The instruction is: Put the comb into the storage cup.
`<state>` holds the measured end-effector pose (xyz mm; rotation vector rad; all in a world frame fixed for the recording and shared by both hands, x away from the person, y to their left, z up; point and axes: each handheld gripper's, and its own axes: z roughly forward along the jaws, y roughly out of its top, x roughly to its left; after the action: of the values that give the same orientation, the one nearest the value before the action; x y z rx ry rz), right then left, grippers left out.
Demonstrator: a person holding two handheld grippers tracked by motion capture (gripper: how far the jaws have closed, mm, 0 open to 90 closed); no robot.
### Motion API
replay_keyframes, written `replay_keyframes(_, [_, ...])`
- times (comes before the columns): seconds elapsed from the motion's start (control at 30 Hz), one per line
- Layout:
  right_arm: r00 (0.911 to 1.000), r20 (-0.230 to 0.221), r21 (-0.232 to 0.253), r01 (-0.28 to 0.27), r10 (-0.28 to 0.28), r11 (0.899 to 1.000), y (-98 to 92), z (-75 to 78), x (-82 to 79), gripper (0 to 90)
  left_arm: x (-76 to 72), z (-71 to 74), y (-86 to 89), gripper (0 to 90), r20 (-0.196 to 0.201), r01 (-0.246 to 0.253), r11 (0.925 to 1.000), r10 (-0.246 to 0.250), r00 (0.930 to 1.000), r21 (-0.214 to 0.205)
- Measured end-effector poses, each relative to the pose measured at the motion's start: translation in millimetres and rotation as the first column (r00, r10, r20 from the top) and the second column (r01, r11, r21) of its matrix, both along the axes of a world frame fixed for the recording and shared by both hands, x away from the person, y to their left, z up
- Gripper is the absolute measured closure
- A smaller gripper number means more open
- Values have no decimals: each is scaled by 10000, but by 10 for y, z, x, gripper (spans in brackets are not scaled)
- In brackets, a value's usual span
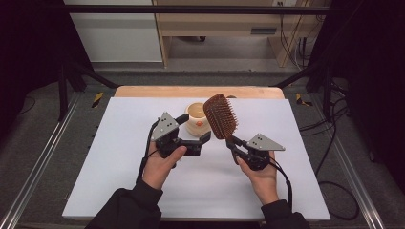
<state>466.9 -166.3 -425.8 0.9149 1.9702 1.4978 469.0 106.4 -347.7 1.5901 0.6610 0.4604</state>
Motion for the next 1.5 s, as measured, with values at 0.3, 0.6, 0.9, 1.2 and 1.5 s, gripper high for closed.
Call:
replay_keyframes(0.3, [10000, 79, 40, -29, 29, 10000, 25, 6, -6, 729, -9, 0, -13, 44, -116, 26, 9997, -29, 9999, -235])
replay_keyframes(0.6, [9998, 150, 35, -160, 159, 9999, 64, 10, -24, 729, 16, 33, 81, 44, -187, -87, 9980, 76, 9998, -622])
replay_keyframes(0.9, [9996, 194, 128, -222, 220, 9997, 86, 15, -42, 729, -14, 68, 45, 39, -240, -1, 9976, -16, 9997, -692])
replay_keyframes(1.2, [9987, 291, 39, -425, 423, 9991, 175, 5, -81, 729, 16, 63, -5, 41, -528, 109, 9953, -161, 9985, -965])
replay_keyframes(1.5, [9971, 425, 14, -640, 639, 9979, 244, -4, -133, 729, 153, 81, 11, 66, -1280, 69, 9904, -247, 9915, -1377])
